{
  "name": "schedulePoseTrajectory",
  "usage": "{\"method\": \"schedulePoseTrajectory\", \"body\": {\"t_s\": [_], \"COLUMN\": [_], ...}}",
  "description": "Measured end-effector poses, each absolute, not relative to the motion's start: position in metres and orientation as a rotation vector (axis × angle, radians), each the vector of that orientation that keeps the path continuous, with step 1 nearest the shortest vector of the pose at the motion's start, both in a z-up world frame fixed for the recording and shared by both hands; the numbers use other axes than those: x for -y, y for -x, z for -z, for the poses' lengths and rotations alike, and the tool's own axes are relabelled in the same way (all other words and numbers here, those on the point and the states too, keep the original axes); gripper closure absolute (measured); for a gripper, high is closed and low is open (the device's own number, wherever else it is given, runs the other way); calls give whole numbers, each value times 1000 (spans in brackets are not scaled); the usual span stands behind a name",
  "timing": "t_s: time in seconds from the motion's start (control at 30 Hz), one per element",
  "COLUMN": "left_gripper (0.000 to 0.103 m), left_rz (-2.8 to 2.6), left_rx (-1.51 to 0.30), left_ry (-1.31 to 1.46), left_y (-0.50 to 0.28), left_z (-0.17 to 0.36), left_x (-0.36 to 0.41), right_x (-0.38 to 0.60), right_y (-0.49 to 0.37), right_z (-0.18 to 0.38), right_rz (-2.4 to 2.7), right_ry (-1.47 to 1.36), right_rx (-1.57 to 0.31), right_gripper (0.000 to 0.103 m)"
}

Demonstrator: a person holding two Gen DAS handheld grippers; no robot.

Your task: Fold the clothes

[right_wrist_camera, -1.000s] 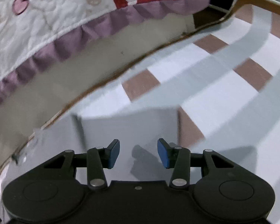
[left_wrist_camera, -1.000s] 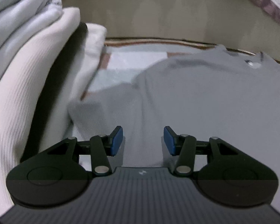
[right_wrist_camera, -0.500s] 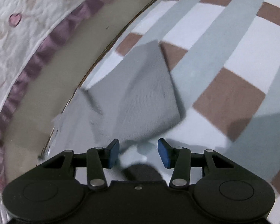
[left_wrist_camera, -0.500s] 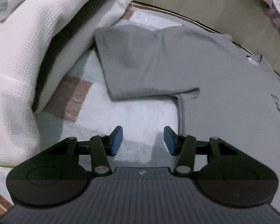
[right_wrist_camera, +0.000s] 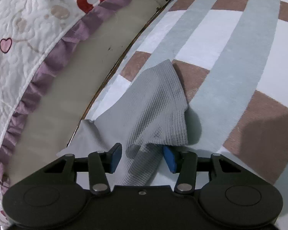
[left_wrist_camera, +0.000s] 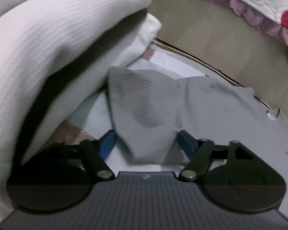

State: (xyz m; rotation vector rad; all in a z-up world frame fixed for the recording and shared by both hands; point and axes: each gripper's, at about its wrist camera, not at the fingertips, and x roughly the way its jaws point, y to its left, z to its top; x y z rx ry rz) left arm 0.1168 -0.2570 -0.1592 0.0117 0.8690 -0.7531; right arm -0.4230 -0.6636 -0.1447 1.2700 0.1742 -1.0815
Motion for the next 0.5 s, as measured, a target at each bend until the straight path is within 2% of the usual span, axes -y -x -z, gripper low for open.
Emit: {"method": "schedulePoseTrajectory", "body": {"t_s": [0.03, 0.07, 0.1, 0.13, 0.17, 0.3, 0.37, 0.4, 0.5], "left_gripper": [29, 35, 70, 91, 94, 94, 93, 89, 89], "left_rz": [755, 771, 797, 817, 819, 756, 741, 716, 600], "left_rx": [-861, -857, -857, -864, -864, -672, -681, -711, -766], "left_ry": [-7, 5, 23, 29, 17, -122, -107, -119, -226], "left_y": [-116, -117, -118, -120, -120, -98, -97, -99, -109], "left_z": [160, 160, 160, 159, 158, 127, 124, 131, 156], "left_x": [259, 261, 262, 263, 263, 256, 251, 254, 262], "right_x": [665, 665, 665, 666, 666, 662, 663, 665, 669], "right_y": [422, 420, 418, 414, 412, 409, 410, 410, 404], "right_z": [145, 144, 143, 142, 141, 130, 125, 124, 124], "right_rz": [1081, 1082, 1089, 1098, 1098, 1103, 1113, 1118, 1149], "right_ry": [-1253, -1229, -1199, -1161, -1129, -1004, -963, -941, -862], "right_rx": [-181, -196, -218, -248, -274, -286, -302, -329, -422], "right_gripper": [50, 54, 61, 84, 93, 96, 97, 97, 97]}}
